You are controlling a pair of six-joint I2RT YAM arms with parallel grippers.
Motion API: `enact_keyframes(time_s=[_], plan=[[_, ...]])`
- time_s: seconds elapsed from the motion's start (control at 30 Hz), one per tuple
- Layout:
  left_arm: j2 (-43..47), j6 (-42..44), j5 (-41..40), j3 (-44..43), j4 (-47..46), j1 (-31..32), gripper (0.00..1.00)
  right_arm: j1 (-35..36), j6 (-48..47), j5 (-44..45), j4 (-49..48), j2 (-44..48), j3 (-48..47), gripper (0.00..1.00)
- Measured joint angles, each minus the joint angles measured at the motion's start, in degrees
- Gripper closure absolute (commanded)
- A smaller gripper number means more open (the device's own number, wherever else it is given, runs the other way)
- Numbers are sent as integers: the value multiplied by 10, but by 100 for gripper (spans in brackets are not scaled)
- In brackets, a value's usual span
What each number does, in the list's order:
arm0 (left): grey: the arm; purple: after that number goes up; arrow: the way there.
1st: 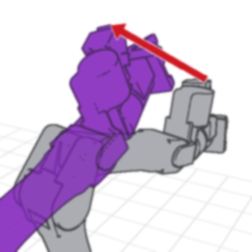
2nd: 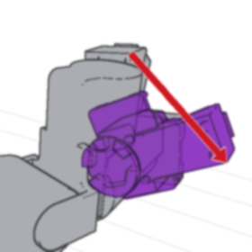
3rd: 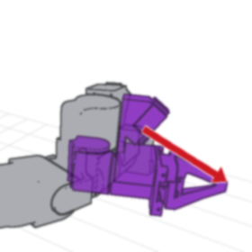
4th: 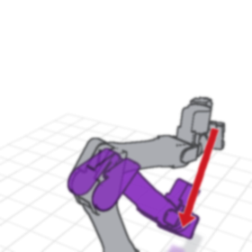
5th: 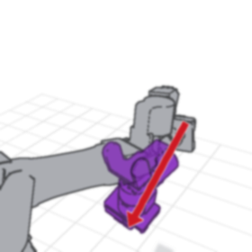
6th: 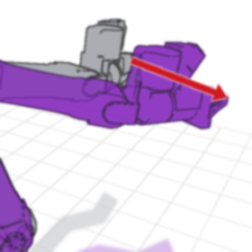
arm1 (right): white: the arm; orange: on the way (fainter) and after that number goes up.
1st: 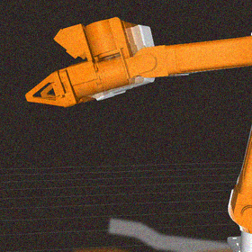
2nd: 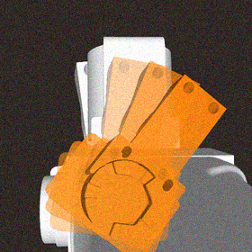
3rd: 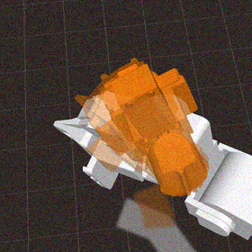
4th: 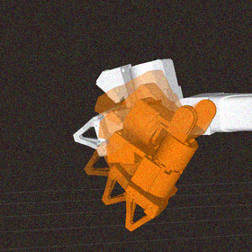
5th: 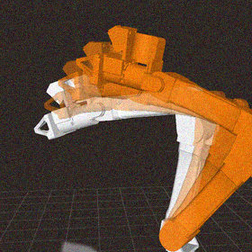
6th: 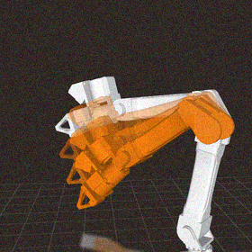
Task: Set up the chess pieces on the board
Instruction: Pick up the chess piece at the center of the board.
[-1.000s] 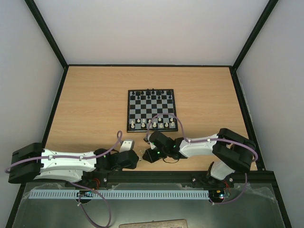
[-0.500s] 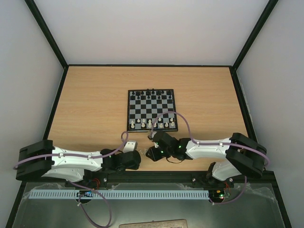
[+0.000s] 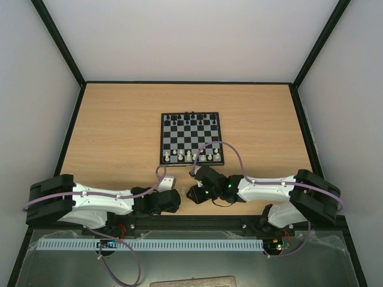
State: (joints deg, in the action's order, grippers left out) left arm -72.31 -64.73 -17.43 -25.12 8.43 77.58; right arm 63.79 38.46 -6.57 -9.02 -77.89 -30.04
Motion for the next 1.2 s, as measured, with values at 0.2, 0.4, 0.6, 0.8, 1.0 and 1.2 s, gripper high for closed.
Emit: enact_keyframes(time_s=[0.2,0.4,0.6,0.8,1.0,1.2], plan=[[-3,0,-1,0,0,0,72,0,2,0,0,0,4,80],[-6,0,-1,0,-4,0,72,0,2,0,0,-2,4,80],[-7,0,-1,0,-5,0,72,0,2,-1,0,-7,5,80],[-7,-1,-3,0,-4,3,71,0,2,-4,-1,-13,5,80],[-7,-8,-3,0,-3,12,81,0,2,-5,-3,-14,6,80],[-8,-15,-2,0,-3,15,93,0,2,-5,-3,-14,6,80]])
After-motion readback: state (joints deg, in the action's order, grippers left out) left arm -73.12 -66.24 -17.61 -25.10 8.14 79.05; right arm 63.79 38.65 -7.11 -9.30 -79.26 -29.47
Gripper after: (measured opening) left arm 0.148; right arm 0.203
